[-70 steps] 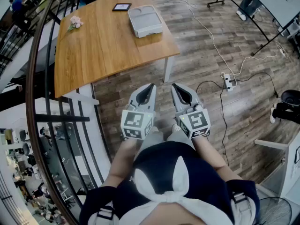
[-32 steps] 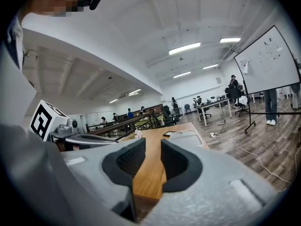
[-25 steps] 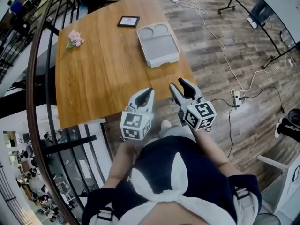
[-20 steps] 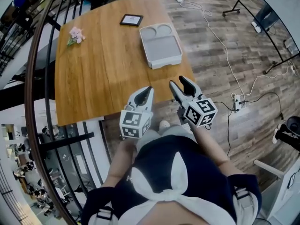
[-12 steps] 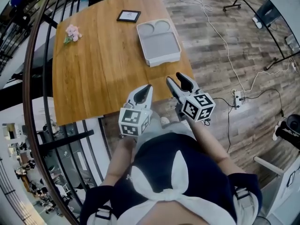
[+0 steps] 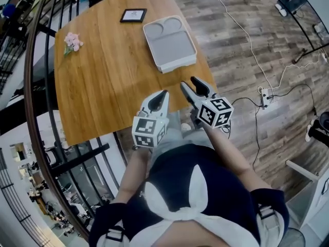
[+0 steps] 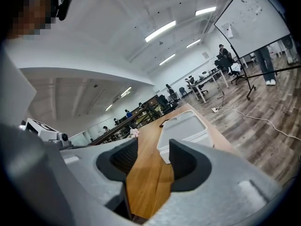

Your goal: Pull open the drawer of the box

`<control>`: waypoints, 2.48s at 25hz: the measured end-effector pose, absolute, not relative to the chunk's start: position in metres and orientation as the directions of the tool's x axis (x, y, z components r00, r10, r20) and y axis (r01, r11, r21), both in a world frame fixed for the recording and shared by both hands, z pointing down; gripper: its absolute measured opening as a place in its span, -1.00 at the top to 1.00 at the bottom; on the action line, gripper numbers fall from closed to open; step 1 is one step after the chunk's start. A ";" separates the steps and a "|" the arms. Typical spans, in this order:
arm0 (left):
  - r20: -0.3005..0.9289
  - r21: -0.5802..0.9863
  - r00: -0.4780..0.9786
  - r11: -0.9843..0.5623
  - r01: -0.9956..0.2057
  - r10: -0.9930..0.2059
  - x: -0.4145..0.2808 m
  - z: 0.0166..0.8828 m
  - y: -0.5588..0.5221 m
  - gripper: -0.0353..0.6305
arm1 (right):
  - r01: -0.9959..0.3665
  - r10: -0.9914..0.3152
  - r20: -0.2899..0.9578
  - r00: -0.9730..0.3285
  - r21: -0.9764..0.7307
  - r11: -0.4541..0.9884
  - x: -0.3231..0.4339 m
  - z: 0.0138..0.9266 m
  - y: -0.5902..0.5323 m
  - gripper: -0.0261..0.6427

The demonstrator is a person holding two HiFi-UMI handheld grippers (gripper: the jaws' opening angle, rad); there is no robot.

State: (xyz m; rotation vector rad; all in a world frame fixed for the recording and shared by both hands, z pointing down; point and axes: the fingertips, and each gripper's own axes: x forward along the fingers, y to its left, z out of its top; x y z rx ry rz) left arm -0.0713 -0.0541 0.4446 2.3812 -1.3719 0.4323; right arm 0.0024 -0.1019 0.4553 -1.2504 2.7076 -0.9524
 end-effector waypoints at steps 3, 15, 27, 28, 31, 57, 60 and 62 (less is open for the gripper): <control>0.449 0.157 0.496 -0.481 -0.863 -0.743 -0.073 0.453 -0.069 0.83 | -0.688 -0.695 0.254 -0.673 -0.562 0.460 0.004 0.470 -0.113 0.31; 0.505 0.182 0.521 -0.505 -0.844 -0.688 -0.077 0.486 -0.117 0.83 | -0.649 -0.664 0.300 -0.685 -0.666 0.369 -0.002 0.519 -0.158 0.31; 0.531 0.188 0.534 -0.523 -0.832 -0.658 -0.086 0.502 -0.145 0.83 | -0.636 -0.655 0.333 -0.678 -0.713 0.295 -0.008 0.556 -0.185 0.30; 0.535 0.188 0.535 -0.525 -0.830 -0.654 -0.086 0.504 -0.146 0.83 | -0.635 -0.655 0.336 -0.677 -0.717 0.288 -0.009 0.559 -0.187 0.30; 0.544 0.188 0.535 -0.527 -0.829 -0.646 -0.086 0.509 -0.146 0.83 | -0.628 -0.652 0.345 -0.675 -0.733 0.263 -0.008 0.566 -0.188 0.30; 0.567 0.206 0.540 -0.527 -0.824 -0.622 -0.095 0.522 -0.161 0.83 | -0.464 -0.650 0.308 -0.695 -0.883 0.077 -0.016 0.608 -0.215 0.20; 0.570 0.206 0.536 -0.522 -0.827 -0.623 -0.098 0.524 -0.161 0.83 | -0.442 -0.652 0.300 -0.696 -0.895 0.059 -0.017 0.612 -0.216 0.20; 0.571 0.207 0.534 -0.519 -0.829 -0.624 -0.099 0.525 -0.161 0.83 | -0.424 -0.653 0.299 -0.696 -0.905 0.038 -0.017 0.616 -0.216 0.20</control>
